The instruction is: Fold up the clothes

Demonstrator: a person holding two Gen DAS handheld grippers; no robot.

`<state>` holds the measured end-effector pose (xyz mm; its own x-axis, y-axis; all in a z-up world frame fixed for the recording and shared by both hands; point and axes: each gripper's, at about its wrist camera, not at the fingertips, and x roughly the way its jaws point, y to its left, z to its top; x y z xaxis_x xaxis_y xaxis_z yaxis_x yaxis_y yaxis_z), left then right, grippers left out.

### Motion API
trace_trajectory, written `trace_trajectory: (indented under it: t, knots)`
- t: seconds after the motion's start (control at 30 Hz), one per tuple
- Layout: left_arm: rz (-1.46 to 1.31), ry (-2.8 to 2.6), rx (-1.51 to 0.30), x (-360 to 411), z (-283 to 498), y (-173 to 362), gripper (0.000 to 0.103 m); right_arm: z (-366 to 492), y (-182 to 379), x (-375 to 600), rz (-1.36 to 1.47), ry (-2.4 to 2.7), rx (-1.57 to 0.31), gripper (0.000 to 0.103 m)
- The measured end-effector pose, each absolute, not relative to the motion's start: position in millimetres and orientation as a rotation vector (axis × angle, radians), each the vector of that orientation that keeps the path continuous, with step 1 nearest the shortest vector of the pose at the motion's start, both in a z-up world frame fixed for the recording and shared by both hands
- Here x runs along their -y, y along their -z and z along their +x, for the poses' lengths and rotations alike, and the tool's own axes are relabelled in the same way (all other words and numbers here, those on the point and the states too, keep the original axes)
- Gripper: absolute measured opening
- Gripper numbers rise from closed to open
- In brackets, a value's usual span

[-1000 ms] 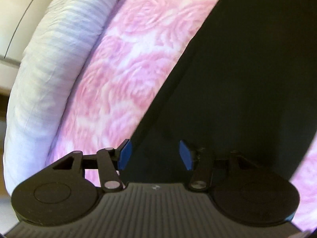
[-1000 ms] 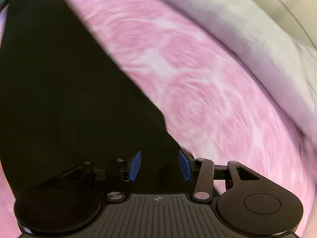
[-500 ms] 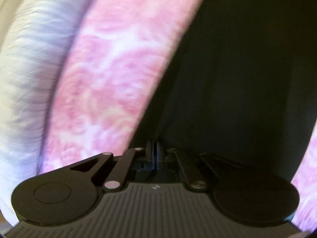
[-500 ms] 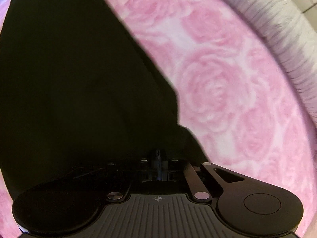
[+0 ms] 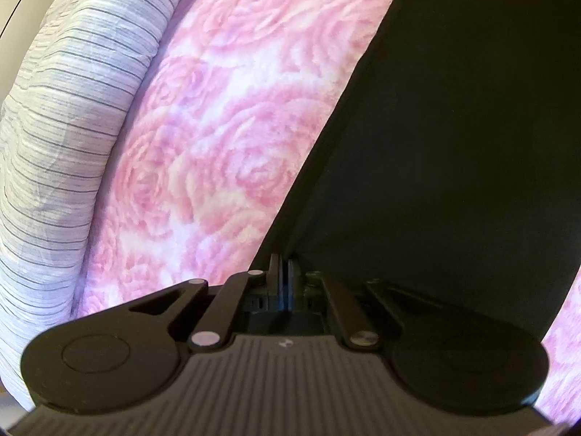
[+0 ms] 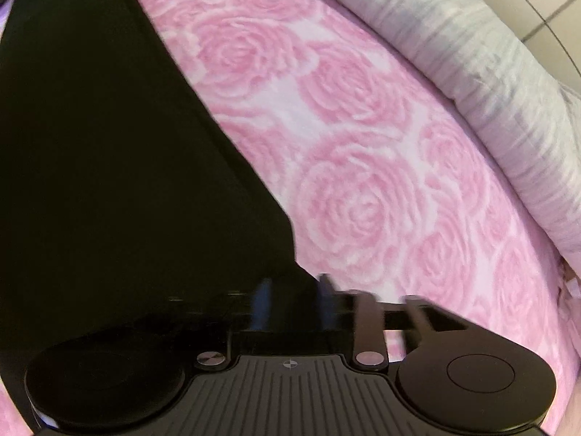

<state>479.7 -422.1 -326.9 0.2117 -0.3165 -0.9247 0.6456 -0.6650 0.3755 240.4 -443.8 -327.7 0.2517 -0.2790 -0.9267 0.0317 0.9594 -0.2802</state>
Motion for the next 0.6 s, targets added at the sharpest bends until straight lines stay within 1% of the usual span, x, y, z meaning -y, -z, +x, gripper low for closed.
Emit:
trace_trajectory:
  t: [0.17,0.2,0.23,0.3,0.43,0.57,0.6]
  knots:
    - [1.721,1.568,-0.312,423.1,480.2,326.4,0.001,250.4,333.1,442.0,-0.242,0.102,-1.321,0.048]
    - [1.721,1.570,-0.310,422.8,480.0,324.8,0.001,252.0,335.0,443.6,-0.219,0.075,-1.343,0.035]
    - [1.717,1.571,-0.311,422.5,480.2,322.2,0.001,253.1,335.7,445.4,-0.200,0.067,-1.360,0.012]
    - [1.684,1.574,-0.328,422.3,482.9,310.4,0.002,251.9,328.5,451.6,-0.147,0.100,-1.361,0.004]
    - [1.627,1.556,-0.338,427.9,492.1,297.5,0.003,250.1,312.4,455.4,-0.143,0.137,-1.319,0.002]
    - [1.648,1.503,-0.359,437.1,489.4,321.1,0.003,258.8,323.5,460.8,-0.115,0.171,-1.315,0.003]
    - [1.655,1.489,-0.363,439.2,488.4,327.7,0.006,259.0,328.1,462.0,-0.104,0.185,-1.310,0.003]
